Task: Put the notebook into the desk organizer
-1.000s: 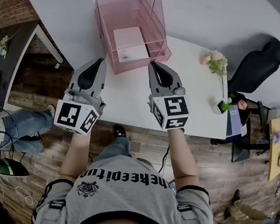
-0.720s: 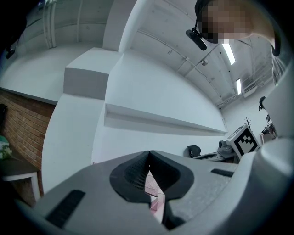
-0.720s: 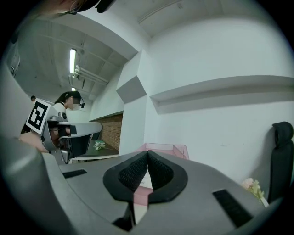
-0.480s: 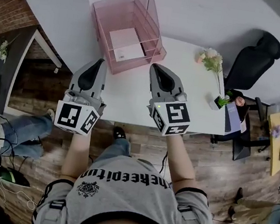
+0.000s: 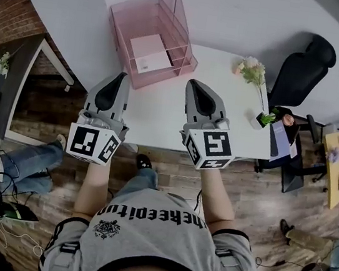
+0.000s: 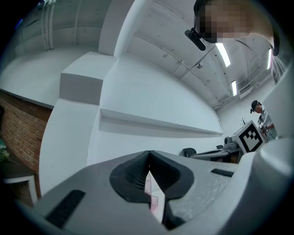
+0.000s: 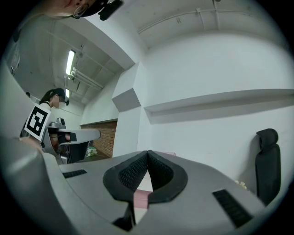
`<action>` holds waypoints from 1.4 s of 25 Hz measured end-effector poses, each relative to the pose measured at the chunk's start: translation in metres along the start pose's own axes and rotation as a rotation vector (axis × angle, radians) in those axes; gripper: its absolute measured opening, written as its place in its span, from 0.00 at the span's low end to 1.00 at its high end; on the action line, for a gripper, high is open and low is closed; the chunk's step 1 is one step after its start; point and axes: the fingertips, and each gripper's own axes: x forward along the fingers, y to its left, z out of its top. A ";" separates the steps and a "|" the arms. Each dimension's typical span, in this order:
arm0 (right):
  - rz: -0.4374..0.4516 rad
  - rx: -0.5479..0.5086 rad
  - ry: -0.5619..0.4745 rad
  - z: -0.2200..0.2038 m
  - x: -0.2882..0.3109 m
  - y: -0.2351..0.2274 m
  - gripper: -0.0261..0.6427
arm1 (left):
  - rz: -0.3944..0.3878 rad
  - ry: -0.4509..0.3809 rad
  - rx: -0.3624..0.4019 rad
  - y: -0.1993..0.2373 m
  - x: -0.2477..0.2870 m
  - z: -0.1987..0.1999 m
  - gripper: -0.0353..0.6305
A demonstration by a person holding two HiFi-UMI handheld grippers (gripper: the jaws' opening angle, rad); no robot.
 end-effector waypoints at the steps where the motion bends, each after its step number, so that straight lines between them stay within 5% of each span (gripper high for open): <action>1: -0.006 0.001 -0.004 0.001 -0.003 -0.001 0.04 | -0.001 -0.003 0.000 -0.002 -0.001 0.001 0.06; 35: -0.102 0.039 -0.111 0.026 -0.085 0.005 0.04 | -0.014 -0.032 -0.012 -0.036 -0.039 0.016 0.06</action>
